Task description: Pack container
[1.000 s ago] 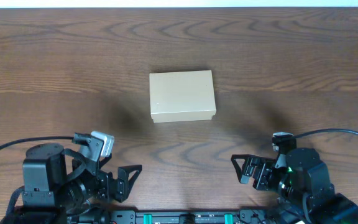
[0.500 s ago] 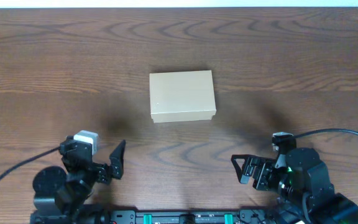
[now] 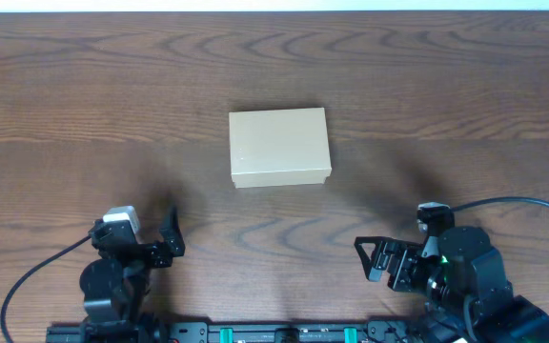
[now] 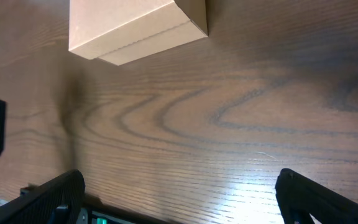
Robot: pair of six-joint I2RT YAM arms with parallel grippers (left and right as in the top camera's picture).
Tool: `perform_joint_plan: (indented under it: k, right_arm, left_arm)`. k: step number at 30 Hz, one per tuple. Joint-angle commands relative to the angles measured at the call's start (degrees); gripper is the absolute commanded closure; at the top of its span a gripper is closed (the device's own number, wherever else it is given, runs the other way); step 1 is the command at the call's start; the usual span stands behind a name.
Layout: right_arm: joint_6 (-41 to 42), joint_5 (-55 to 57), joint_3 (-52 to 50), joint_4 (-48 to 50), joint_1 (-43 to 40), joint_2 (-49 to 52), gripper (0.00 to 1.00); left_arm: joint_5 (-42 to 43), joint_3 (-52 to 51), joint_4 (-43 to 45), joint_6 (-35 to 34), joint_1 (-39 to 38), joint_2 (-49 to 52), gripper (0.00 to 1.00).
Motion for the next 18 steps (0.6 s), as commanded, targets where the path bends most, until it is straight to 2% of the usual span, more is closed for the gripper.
perform_joint_plan:
  k: [1, 18]
  right_arm:
    - [0.5, -0.2, -0.2, -0.1, 0.4, 0.0, 0.01]
    - [0.5, -0.2, -0.2, -0.1, 0.4, 0.0, 0.01]
  left_arm:
    - [-1.2, -2.9, 1.3, -0.5, 0.2, -0.5, 0.05]
    - [-1.8, -3.0, 1.8, 0.0, 0.1, -0.5, 0.05]
